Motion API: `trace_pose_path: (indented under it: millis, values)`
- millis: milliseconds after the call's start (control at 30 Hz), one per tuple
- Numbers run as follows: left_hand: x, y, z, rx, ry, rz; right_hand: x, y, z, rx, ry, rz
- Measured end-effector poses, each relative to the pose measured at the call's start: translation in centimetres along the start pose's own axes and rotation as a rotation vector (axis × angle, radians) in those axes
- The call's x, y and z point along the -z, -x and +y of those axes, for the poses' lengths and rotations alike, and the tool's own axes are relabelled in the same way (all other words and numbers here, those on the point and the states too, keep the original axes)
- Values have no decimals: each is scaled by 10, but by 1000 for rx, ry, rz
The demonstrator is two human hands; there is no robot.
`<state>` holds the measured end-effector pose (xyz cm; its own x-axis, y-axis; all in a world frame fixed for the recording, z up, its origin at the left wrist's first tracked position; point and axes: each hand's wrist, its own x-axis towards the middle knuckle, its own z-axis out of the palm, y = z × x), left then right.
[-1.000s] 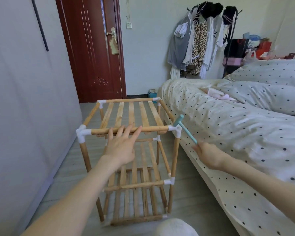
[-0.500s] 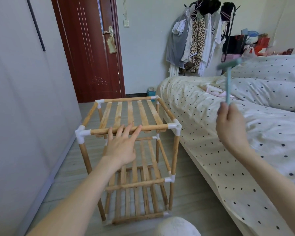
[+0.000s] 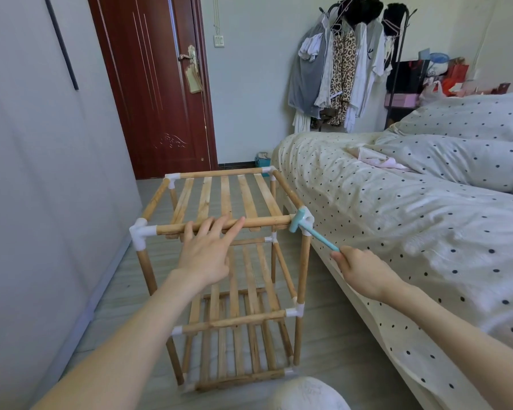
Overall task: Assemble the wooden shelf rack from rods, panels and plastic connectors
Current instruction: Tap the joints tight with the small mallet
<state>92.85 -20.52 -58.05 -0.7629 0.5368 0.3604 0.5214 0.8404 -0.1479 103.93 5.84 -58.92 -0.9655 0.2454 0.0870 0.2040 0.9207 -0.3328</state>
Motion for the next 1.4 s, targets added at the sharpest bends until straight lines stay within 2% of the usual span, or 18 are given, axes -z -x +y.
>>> trace_pose_path:
  millis: [100,167,300,433,633,933,1033,1133,1267,1333,1400]
  values:
    - [7,-11,-11,-34,41,43,-9,-1,0,48,-172,144]
    - [11,-21,-14,-10,95,22,-19,2,-3,49,-379,252]
    - [12,-39,-9,63,143,31,-29,-7,-10,-54,-709,376]
    - [6,-50,-10,136,239,103,-31,-24,-14,-115,-832,349]
    - [8,-60,-23,271,334,216,-41,-51,-24,-129,-883,304]
    - [44,-51,-75,457,396,378,-54,-82,-80,-115,-1113,233]
    - [52,-39,-99,469,393,394,-52,-89,-103,-121,-1260,190]
    - [55,-26,-116,485,379,440,-51,-95,-126,-93,-1280,129]
    - [40,1,-113,372,168,478,-50,-107,-154,-79,-1279,106]
    - [21,21,-107,255,161,423,-48,-115,-165,-73,-1280,108]
    - [-7,43,-99,139,246,134,-47,-124,-174,-83,-1298,105]
